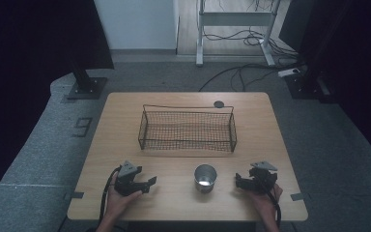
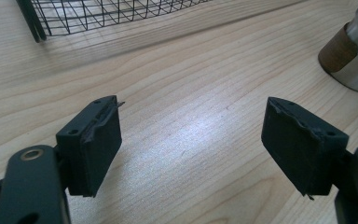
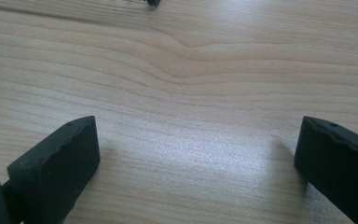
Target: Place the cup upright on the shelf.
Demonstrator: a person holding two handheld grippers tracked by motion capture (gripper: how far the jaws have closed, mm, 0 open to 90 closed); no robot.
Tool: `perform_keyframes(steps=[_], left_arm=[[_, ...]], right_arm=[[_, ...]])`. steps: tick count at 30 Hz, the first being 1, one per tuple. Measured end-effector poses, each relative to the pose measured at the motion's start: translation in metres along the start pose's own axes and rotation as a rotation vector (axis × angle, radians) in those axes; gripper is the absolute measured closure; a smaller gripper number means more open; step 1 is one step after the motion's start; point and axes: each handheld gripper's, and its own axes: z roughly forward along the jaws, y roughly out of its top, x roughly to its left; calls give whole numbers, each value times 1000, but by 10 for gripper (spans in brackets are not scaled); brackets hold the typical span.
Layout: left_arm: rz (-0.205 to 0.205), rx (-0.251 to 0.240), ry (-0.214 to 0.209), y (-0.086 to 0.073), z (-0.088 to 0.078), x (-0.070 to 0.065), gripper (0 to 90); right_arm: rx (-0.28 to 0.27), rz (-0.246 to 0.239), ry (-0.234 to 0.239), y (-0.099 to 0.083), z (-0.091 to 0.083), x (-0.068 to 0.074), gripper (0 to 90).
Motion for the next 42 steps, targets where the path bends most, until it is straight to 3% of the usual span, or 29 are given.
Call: perform_keyframes(steps=[15, 21, 28, 42], left_arm=[[32, -57, -50, 10, -12, -12, 197], [50, -59, -68, 15, -14, -21, 196], [44, -63, -94, 19, -16, -25, 196], [78, -59, -146, 29, -9, -45, 182]], right_arm=[[-9, 8, -4, -2, -2, -1, 35], [-10, 8, -7, -2, -3, -1, 44], [-11, 9, -7, -2, -3, -1, 45], [-11, 9, -7, -2, -3, -1, 45]])
